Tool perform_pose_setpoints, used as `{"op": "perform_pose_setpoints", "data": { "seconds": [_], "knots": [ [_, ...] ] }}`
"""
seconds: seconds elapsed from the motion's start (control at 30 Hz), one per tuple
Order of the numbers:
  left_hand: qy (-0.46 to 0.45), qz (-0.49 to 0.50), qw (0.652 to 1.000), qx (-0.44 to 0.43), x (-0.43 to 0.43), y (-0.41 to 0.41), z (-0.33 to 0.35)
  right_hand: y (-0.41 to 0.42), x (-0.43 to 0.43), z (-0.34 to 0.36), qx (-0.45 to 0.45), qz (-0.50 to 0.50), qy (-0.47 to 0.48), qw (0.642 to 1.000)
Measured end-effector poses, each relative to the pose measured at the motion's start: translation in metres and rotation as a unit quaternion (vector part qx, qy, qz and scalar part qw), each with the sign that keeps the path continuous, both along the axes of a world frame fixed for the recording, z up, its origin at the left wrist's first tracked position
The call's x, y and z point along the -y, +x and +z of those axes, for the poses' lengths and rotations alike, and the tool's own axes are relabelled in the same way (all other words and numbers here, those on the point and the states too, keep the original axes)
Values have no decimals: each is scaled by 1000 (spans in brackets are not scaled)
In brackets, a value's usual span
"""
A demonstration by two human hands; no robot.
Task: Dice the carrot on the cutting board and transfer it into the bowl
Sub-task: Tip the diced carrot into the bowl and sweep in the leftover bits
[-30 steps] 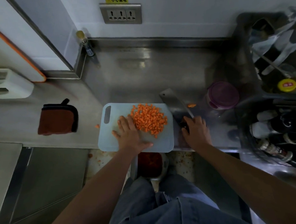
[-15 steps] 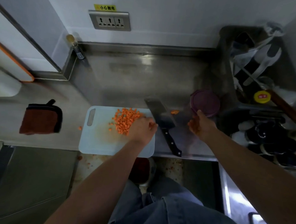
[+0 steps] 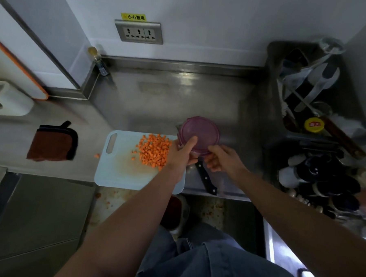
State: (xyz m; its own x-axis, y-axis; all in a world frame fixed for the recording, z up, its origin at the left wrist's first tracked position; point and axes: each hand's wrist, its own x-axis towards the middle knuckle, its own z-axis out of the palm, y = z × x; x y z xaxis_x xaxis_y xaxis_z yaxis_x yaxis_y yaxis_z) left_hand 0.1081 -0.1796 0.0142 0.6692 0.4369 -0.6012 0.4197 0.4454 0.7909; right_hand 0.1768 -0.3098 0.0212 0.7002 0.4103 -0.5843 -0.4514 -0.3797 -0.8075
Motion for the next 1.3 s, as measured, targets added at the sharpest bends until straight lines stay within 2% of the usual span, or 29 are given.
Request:
{"op": "perform_pose_setpoints", "data": {
  "seconds": [0.2, 0.47, 0.73, 0.83, 0.97, 1.07, 1.17, 1.23, 1.3],
  "knots": [
    [-11, 34, 999, -9, -11, -28, 1, -12, -9, 5, 46, 6, 1, 999],
    [-50, 69, 996, 9, -18, -64, 7, -45, -29, 13, -26, -27, 114, 993],
    [-29, 33, 998, 45, -42, -87, 10, -77, -48, 23, -46, -76, 130, 987],
    [-24, 14, 999, 39, -52, -98, 15, -87, -57, 22, -35, -109, 114, 987],
    [6, 21, 999, 38, -69, -109, 18, -101, -66, 23, 5, -67, 62, 996],
    [78, -48, 995, 32, -84, -118, 20, -103, -74, 24, 29, -119, 38, 992],
    [98, -164, 981, 17, -90, -130, 19, -109, -80, 21, 91, -69, -54, 992],
    [88, -175, 980, 16, -89, -134, 18, -116, -82, 17, 136, -46, -112, 983],
    [92, -160, 983, 13, -90, -136, 20, -125, -83, 17, 157, -73, -130, 976]
  ]
}}
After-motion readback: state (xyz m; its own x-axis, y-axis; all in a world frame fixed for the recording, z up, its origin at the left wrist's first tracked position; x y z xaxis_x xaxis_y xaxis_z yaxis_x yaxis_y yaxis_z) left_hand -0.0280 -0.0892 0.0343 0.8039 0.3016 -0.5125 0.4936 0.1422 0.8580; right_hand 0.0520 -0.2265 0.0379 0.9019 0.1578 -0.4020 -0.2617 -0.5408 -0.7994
